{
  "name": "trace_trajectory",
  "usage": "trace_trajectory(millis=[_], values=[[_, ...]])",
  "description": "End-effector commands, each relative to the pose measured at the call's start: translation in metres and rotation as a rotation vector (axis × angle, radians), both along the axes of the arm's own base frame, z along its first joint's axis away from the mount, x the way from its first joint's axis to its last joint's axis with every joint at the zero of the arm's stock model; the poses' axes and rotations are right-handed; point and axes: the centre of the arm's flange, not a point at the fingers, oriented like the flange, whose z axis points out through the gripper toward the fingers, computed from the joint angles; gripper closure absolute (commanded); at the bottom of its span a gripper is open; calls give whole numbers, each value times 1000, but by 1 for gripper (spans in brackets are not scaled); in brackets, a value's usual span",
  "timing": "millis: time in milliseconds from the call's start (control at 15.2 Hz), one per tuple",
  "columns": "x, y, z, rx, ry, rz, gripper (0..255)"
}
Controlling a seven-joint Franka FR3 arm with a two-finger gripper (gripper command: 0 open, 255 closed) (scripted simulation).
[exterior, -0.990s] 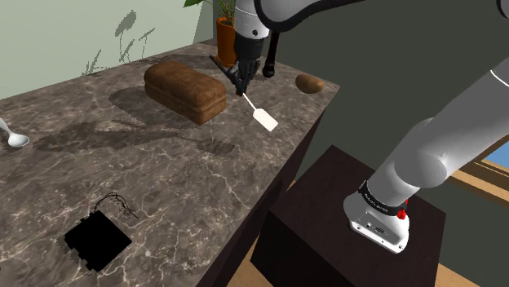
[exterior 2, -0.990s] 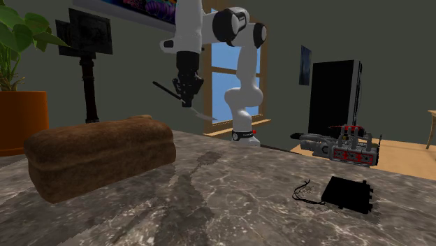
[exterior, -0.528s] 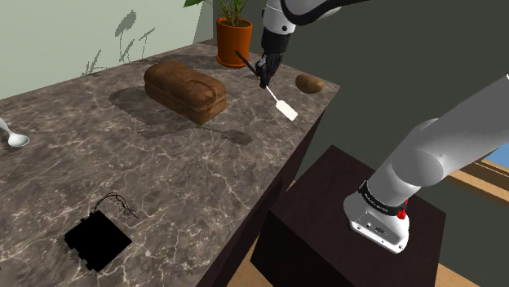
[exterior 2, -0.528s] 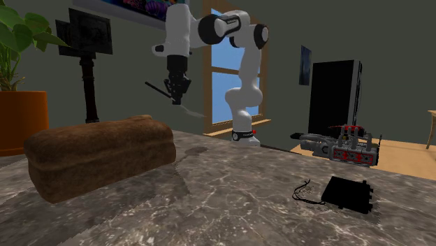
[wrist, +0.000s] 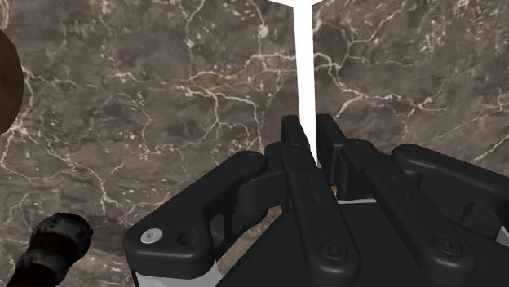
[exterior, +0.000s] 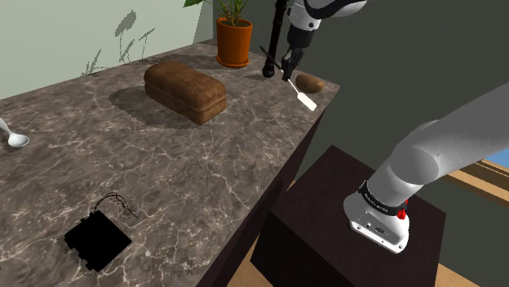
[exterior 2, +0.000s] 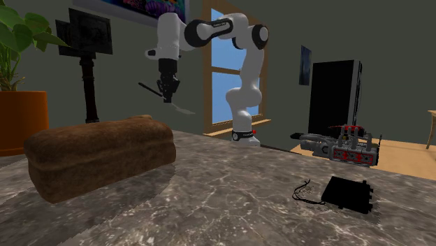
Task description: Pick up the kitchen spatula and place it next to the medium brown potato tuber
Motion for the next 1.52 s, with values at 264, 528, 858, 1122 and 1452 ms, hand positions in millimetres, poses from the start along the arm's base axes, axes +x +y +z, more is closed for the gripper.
trace_trajectory(millis=[264,528,858,1122,1452], values=[[-10,-81,-3,0,0,2,255],[-10,-81,-24,0,0,2,255],[-10,-81,-51,0,0,2,255],[-10,-81,-72,0,0,2,255],[-10,-81,-98,0,0,2,255]])
